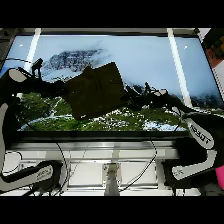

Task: Fold the clothes and pants, and hang the long-sleeved shirts on hangers.

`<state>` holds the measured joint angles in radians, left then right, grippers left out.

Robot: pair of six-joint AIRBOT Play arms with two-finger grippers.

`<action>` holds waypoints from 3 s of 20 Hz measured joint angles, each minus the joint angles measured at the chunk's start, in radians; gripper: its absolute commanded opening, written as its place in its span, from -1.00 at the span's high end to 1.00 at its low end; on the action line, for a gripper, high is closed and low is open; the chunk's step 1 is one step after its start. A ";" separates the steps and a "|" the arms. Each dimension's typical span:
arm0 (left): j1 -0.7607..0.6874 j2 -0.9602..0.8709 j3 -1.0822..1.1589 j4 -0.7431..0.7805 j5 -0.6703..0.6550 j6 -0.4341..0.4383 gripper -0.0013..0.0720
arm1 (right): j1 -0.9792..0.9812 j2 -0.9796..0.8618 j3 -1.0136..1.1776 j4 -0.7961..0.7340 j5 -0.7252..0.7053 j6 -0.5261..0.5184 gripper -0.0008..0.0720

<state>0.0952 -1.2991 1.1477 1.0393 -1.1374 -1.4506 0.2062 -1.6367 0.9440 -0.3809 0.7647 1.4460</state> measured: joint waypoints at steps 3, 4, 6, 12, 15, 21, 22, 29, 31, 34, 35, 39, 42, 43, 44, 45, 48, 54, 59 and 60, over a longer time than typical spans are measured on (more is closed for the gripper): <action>0.001 0.000 0.000 -0.002 0.000 0.000 0.31 | 0.019 -0.003 0.000 0.014 -0.080 0.064 0.92; 0.001 0.000 0.000 -0.001 0.000 0.000 0.43 | 0.022 -0.004 0.002 0.020 -0.090 0.079 0.92; 0.001 0.000 0.000 0.000 0.000 0.001 0.93 | 0.016 -0.004 0.015 0.028 -0.117 0.093 0.93; -0.001 0.000 -0.007 0.005 0.001 0.042 0.92 | -0.130 -0.006 0.145 -0.081 -0.146 0.111 0.93; -0.006 0.000 -0.037 0.005 0.001 0.060 0.92 | -0.234 -0.023 0.236 -0.144 -0.170 0.115 0.73; -0.079 0.000 -0.158 -0.039 0.100 0.069 0.83 | -0.325 -0.048 0.384 -0.238 -0.111 0.110 0.36; -0.095 0.000 -0.170 -0.049 0.142 0.071 0.18 | -0.328 -0.049 0.406 -0.258 -0.064 0.108 0.88; -0.141 -0.068 -0.198 -0.176 0.337 0.071 -0.66 | -0.302 -0.009 0.409 -0.332 0.208 -0.039 0.93; -0.142 -0.117 -0.199 -0.233 0.364 0.080 -0.66 | -0.269 0.061 0.309 -0.278 0.212 -0.098 0.93; -0.143 -0.196 -0.200 -0.341 0.407 0.135 -0.66 | -0.214 0.224 0.089 -0.122 0.117 -0.181 0.92; -0.143 -0.218 -0.200 -0.369 0.425 0.146 -0.66 | -0.193 0.287 0.013 -0.073 0.070 -0.201 0.92; -0.143 -0.279 -0.198 -0.447 0.507 0.171 -0.65 | -0.116 0.480 -0.181 0.035 -0.059 -0.235 0.75; -0.146 -0.312 -0.187 -0.455 0.559 0.178 0.83 | -0.072 0.536 -0.232 0.066 -0.082 -0.229 0.04; -0.146 -0.319 -0.182 -0.456 0.569 0.179 0.92 | -0.064 0.544 -0.240 0.070 -0.081 -0.201 0.05; -0.147 -0.324 -0.177 -0.454 0.573 0.181 0.93 | -0.058 0.549 -0.246 0.066 -0.078 -0.171 0.25; -0.148 -0.327 -0.171 -0.458 0.572 0.183 0.93 | -0.054 0.554 -0.252 0.062 -0.070 -0.142 0.31; -0.159 -0.325 -0.159 -0.457 0.557 0.215 0.93 | -0.046 0.560 -0.286 0.028 -0.023 -0.070 0.27; -0.262 -0.263 -0.154 -0.389 0.523 0.252 0.93 | -0.034 0.556 -0.438 0.002 0.037 0.112 -0.57; -0.333 -0.222 -0.154 -0.359 0.538 0.259 0.93 | -0.032 0.515 -0.472 -0.003 -0.017 0.182 -0.62; -0.342 -0.218 -0.154 -0.354 0.539 0.259 0.93 | -0.032 0.507 -0.475 -0.003 -0.045 0.191 -0.62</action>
<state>-0.2470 -1.5173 0.9932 0.6853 -0.5980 -1.1912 0.1741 -1.1294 0.4690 -0.3836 0.7197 1.6367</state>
